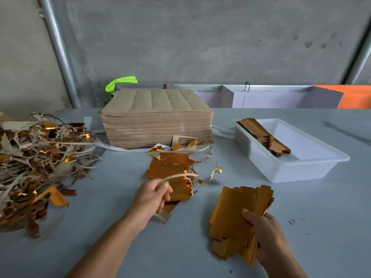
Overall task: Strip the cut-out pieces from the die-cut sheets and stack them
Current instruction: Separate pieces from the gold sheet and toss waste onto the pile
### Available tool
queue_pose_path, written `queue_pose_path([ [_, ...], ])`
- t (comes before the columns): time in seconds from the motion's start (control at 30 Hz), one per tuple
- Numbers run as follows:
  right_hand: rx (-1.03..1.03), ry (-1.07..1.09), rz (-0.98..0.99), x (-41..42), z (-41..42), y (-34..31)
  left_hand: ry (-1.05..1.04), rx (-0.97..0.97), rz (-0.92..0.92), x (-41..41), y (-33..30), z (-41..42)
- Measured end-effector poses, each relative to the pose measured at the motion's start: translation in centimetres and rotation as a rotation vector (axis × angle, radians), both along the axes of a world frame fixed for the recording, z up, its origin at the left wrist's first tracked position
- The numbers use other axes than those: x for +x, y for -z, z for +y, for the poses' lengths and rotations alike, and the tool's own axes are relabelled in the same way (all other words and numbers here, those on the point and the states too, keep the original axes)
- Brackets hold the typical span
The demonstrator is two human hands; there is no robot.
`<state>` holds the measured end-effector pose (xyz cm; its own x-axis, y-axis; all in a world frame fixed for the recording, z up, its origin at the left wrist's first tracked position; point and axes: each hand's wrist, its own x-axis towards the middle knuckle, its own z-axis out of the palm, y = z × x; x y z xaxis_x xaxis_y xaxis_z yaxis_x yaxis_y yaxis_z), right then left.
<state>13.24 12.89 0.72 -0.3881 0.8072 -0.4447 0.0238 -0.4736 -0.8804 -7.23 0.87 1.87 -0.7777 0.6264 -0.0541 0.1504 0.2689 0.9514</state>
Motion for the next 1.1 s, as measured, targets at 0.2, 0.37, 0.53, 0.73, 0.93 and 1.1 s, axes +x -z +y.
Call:
queue_pose_path([
  [0.2,-0.008,-0.019,0.022,-0.1,0.2,0.4,-0.087,-0.095,0.2,-1.4,0.2,-2.0],
  [0.37,-0.004,-0.02,0.042,-0.1,0.3,0.5,0.128,-0.458,0.652,-1.2,1.3,-2.4],
  [0.53,0.002,-0.033,0.066,0.1,0.1,0.3,0.207,-0.639,0.868,-0.9,1.3,-1.7],
  [0.73,0.013,-0.032,0.064,0.2,-0.3,-0.1,0.221,-0.614,1.02,-0.7,-1.3,-2.4],
  [0.93,0.091,-0.035,0.007,-0.6,-1.1,-0.7,-0.02,-0.056,0.32,-1.7,-5.1,-2.1],
  [1.1,0.27,-0.083,-0.099,-1.9,-2.3,-2.1,0.09,-0.002,0.02,-0.5,-5.0,-1.5],
])
